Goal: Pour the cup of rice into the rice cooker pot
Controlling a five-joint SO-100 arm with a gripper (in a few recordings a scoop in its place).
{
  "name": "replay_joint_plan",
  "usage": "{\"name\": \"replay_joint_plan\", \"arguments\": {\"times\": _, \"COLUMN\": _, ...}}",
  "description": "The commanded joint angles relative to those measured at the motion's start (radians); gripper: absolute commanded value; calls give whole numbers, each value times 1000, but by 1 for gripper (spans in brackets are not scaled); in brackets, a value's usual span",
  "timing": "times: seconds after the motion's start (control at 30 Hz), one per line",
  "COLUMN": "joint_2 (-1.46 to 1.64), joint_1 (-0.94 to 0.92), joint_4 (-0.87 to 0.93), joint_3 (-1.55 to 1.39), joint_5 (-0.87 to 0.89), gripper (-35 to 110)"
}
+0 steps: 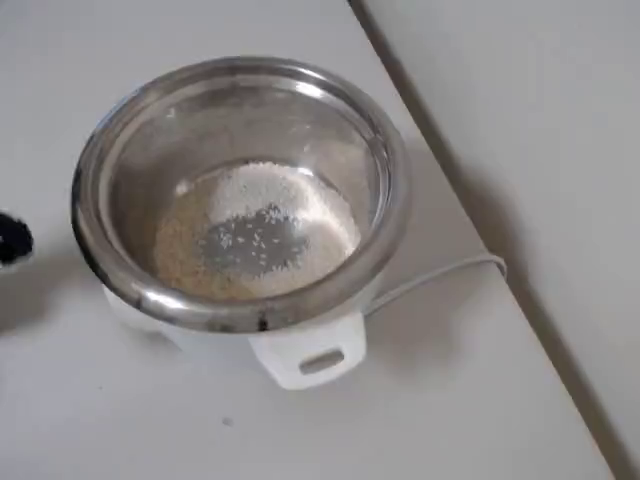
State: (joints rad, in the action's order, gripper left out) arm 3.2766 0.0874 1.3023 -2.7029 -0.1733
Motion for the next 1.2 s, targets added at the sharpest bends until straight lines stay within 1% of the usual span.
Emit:
{"name": "replay_joint_plan", "arguments": {"times": 0.0, "joint_2": 14, "joint_1": -40, "joint_4": -35, "joint_3": -161, "joint_5": -2, "gripper": 0}}
{"name": "replay_joint_plan", "arguments": {"times": 0.13, "joint_2": 14, "joint_1": -49, "joint_4": -110, "joint_3": -290, "joint_5": 0, "gripper": 0}}
{"name": "replay_joint_plan", "arguments": {"times": 1.17, "joint_2": 14, "joint_1": -44, "joint_4": -115, "joint_3": -291, "joint_5": 0, "gripper": 0}}
